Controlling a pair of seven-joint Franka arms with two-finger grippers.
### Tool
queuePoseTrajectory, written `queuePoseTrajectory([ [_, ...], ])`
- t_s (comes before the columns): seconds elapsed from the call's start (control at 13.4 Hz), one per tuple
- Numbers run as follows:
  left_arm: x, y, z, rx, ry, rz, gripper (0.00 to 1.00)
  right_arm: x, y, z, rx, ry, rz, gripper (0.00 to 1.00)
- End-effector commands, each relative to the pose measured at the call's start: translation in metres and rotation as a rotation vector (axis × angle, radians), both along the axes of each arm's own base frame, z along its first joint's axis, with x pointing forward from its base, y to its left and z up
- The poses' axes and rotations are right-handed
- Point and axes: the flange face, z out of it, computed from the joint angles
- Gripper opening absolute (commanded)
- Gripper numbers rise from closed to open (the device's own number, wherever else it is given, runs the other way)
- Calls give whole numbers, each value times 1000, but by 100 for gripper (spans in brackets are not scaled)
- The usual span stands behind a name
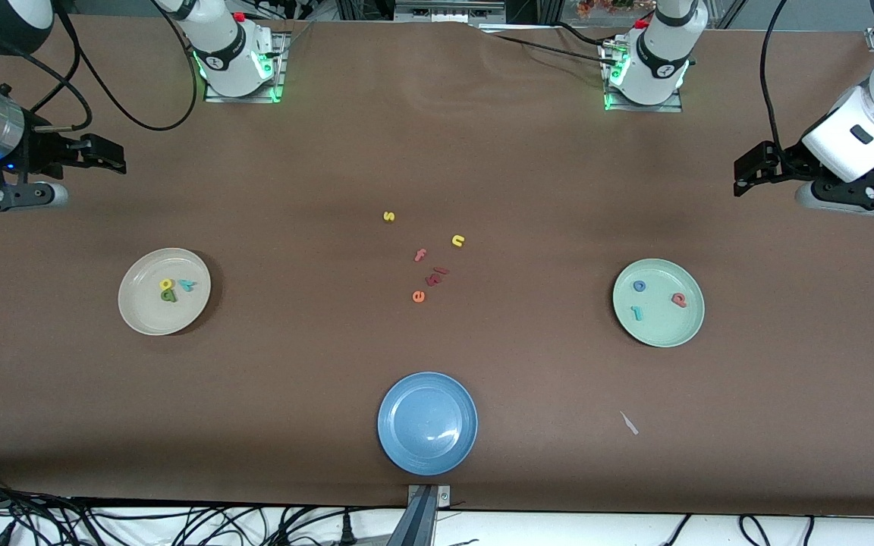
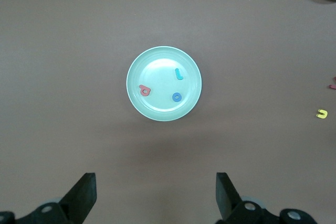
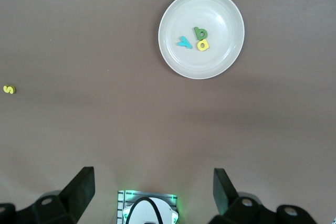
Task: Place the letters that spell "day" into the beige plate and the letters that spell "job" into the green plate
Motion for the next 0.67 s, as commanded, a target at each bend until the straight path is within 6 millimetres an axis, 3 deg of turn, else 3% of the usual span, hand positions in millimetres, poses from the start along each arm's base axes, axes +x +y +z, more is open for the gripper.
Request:
queuePoseTrajectory([
  [0.0,2,1,5,23,3,8,100,3,1,4,11,3,-23,100],
  [0.6,2,1,5,23,3,8,100,13,3,5,9,1,-20,100],
])
